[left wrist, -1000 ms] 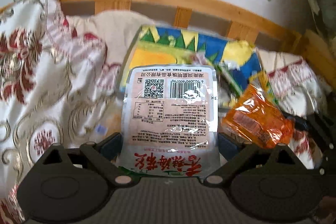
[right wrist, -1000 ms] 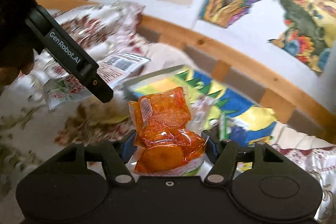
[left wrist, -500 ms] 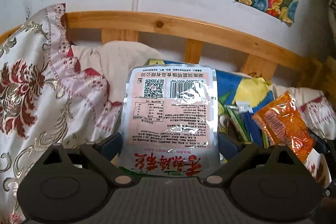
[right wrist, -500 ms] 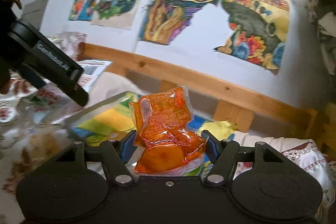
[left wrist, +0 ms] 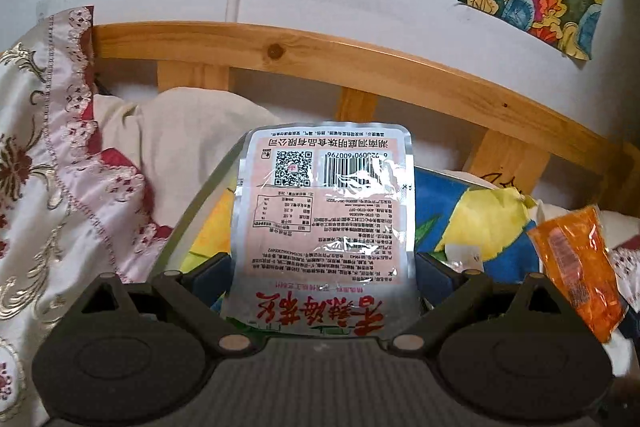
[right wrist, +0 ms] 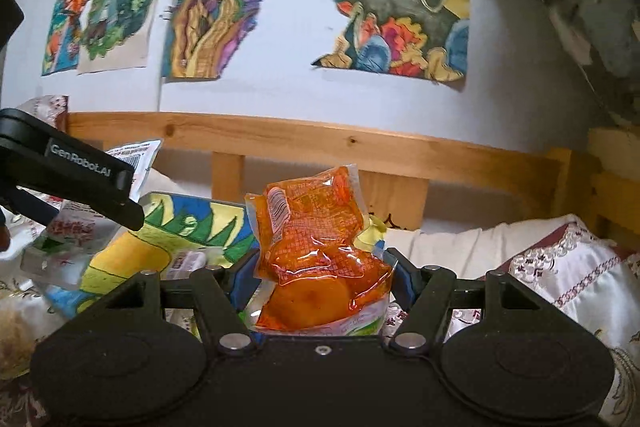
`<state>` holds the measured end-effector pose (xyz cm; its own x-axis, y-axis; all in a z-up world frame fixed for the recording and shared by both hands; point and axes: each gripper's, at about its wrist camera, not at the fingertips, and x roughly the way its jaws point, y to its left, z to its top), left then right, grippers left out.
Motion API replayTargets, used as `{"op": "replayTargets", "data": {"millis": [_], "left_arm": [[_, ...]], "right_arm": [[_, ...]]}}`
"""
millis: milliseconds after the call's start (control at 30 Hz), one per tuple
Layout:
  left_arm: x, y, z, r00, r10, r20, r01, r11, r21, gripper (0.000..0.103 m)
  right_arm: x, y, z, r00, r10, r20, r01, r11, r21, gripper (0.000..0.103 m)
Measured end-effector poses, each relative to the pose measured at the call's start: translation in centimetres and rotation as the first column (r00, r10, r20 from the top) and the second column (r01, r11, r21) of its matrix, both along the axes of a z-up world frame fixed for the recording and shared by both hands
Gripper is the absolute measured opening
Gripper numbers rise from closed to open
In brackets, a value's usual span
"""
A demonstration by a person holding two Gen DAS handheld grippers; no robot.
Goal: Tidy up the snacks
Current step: 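Lift both held packets and carry them over the dinosaur tray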
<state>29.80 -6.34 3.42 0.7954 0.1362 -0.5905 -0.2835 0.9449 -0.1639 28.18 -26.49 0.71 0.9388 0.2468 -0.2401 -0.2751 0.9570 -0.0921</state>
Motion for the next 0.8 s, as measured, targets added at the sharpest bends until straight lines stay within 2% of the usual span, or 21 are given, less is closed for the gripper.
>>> {"op": "replayTargets", "data": {"millis": [233, 367, 567, 700, 800], "left_arm": [[1.9, 0.0, -1.4, 0.999, 0.028, -0.018, -0.028, 0.999, 0.029, 0.098], [2.4, 0.2, -2.3, 0.998, 0.039, -0.042, -0.037, 0.998, 0.051, 0.098], [2.8, 0.7, -3.6, 0.997, 0.053, -0.061, -0.050, 0.998, 0.040, 0.098], [3.1, 0.7, -4.0, 0.997, 0.057, -0.059, -0.055, 0.998, 0.039, 0.098], [3.3, 0.8, -4.4, 0.996, 0.062, -0.069, -0.059, 0.997, 0.041, 0.098]], "right_arm": [[1.8, 0.2, -0.5, 0.999, -0.023, -0.023, 0.024, 1.000, 0.012, 0.067], [2.5, 0.7, -1.0, 0.999, -0.032, -0.038, 0.031, 0.999, -0.016, 0.067], [3.0, 1.4, -1.8, 0.998, -0.003, -0.068, 0.000, 0.999, -0.053, 0.068], [2.9, 2.1, -2.0, 0.999, -0.003, -0.053, -0.003, 0.995, -0.103, 0.068], [2.7, 3.0, -2.4, 0.999, -0.013, -0.030, 0.007, 0.983, -0.182, 0.069]]}}
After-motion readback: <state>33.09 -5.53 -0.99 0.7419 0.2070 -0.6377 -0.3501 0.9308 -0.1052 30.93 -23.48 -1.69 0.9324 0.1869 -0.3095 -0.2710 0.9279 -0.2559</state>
